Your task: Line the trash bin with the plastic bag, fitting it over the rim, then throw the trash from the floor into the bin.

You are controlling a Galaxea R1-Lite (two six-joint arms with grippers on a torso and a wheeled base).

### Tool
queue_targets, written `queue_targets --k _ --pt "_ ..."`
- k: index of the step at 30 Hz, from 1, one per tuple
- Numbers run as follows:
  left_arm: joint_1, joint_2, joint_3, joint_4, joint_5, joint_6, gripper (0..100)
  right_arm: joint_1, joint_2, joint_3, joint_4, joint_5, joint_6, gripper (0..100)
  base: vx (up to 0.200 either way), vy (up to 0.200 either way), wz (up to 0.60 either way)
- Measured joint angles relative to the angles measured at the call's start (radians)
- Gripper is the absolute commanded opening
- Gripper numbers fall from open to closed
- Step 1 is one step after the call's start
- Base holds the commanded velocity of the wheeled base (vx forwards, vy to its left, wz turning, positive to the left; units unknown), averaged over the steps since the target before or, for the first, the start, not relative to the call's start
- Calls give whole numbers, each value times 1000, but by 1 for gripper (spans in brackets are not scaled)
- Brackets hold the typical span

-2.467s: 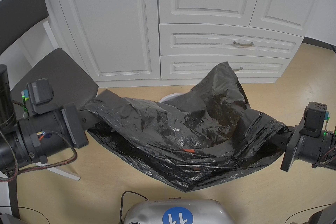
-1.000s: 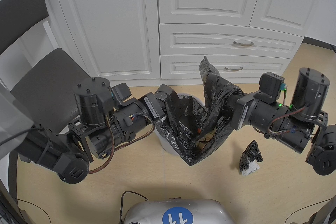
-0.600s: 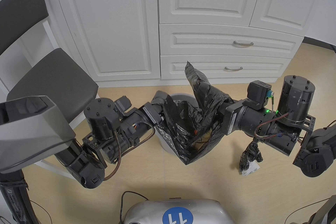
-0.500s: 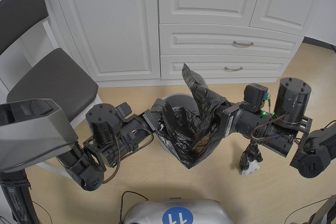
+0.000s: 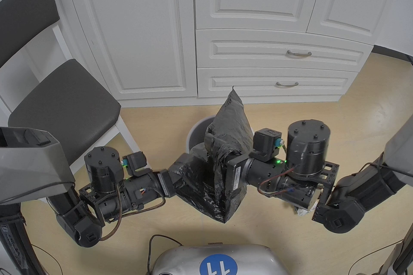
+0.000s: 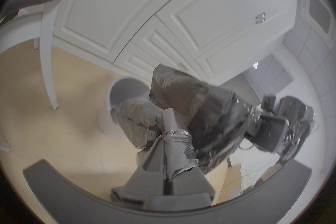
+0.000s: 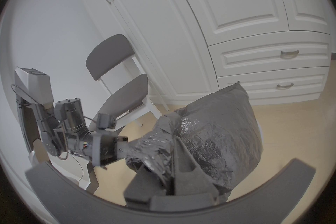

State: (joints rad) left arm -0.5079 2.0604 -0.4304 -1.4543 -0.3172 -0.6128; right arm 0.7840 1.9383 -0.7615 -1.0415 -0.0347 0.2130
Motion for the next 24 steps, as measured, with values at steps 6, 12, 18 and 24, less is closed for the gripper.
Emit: queue_targets --k 6,12,18,24 --pt "19 30 81 -31 -33 53 0 6 101 -96 6 -4 4 0 0 0 0" --pt "20 106 76 -69 -34 56 100 11 161 -148 8 -18 9 0 0 0 0" --pt "13 156 56 -75 -31 54 100 19 187 -169 8 -37 11 0 0 0 0" --pt "17 158 75 -76 -34 67 100 15 198 -185 9 -39 13 0 0 0 0"
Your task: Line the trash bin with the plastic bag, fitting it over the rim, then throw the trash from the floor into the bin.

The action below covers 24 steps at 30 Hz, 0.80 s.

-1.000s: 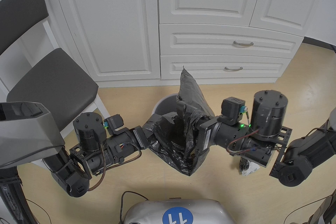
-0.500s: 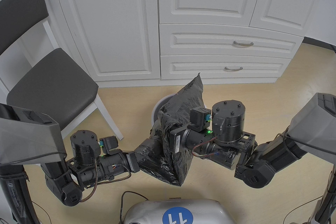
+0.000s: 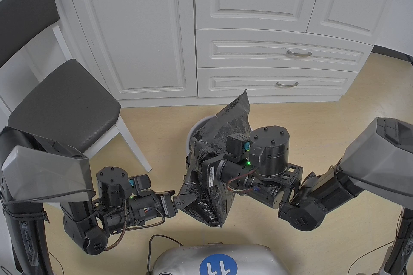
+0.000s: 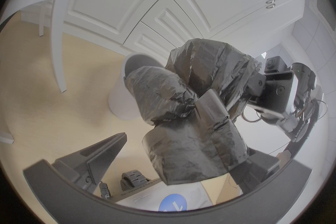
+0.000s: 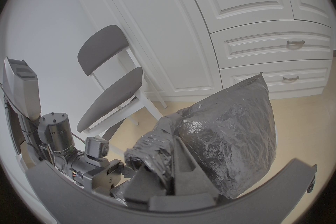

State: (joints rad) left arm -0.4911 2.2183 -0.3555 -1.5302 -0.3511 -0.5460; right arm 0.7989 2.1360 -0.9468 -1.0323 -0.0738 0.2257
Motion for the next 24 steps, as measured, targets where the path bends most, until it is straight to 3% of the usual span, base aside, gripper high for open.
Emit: queue_targets --k 9,24 --pt "11 -7 42 -2 -48 52 100 -5 8 -13 0 -1 16 0 0 0 0" --pt "0 -10 29 -4 -48 54 100 5 27 -43 3 -2 60 0 0 0 0"
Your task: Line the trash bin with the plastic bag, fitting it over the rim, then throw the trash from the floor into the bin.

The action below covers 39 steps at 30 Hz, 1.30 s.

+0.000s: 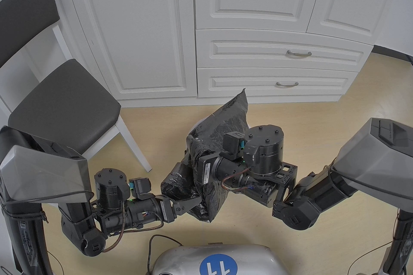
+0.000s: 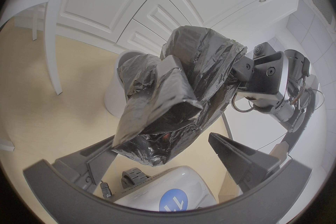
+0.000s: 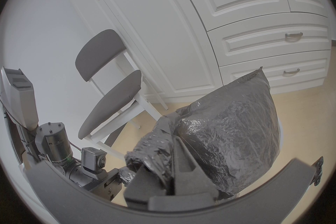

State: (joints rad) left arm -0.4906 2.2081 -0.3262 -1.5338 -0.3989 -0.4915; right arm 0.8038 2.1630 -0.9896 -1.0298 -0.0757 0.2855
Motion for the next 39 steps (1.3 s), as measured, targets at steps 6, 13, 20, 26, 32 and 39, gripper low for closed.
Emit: queue_targets --k 6,13,20,26,32,39 --pt "-9 1 -23 0 2 1 100 7 15 -14 0 -3 13 0 0 0 0" --pt "-25 17 -56 0 6 -5 100 29 33 -42 1 -43 38 0 0 0 0" --pt "-39 54 -99 1 9 -12 100 45 40 -60 16 -74 47 0 0 0 0" --pt "-42 88 -138 2 82 -13 100 50 41 -64 16 -80 49 0 0 0 0" --pt "-47 123 -173 2 137 -14 100 50 38 -64 16 -81 49 0 0 0 0" --pt "-61 130 -171 2 138 -17 100 51 37 -63 16 -81 49 0 0 0 0"
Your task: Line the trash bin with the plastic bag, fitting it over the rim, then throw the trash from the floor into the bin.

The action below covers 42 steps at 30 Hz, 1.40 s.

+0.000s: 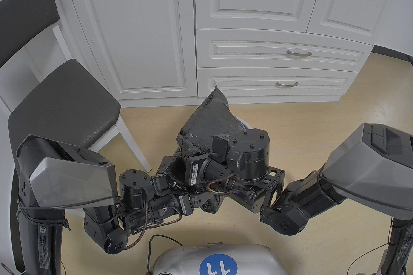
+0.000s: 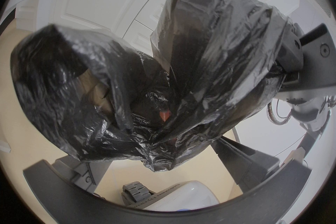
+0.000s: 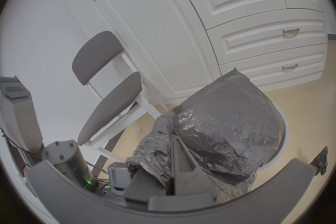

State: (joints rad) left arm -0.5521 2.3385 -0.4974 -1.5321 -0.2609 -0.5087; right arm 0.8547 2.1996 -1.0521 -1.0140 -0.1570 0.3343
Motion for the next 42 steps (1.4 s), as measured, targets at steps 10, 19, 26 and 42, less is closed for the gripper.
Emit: queue_targets --k 10,19,26,42 --pt "-27 -12 9 0 1 0 100 22 11 -21 -1 -31 24 0 0 0 0" --pt "-27 -10 1 0 2 -1 100 37 29 -34 0 -39 30 0 0 0 0" --pt "-25 2 -20 0 13 -1 100 42 31 -31 0 -40 30 0 0 0 0" --pt "-24 35 -53 0 67 -26 0 33 24 -28 0 -41 27 0 0 0 0"
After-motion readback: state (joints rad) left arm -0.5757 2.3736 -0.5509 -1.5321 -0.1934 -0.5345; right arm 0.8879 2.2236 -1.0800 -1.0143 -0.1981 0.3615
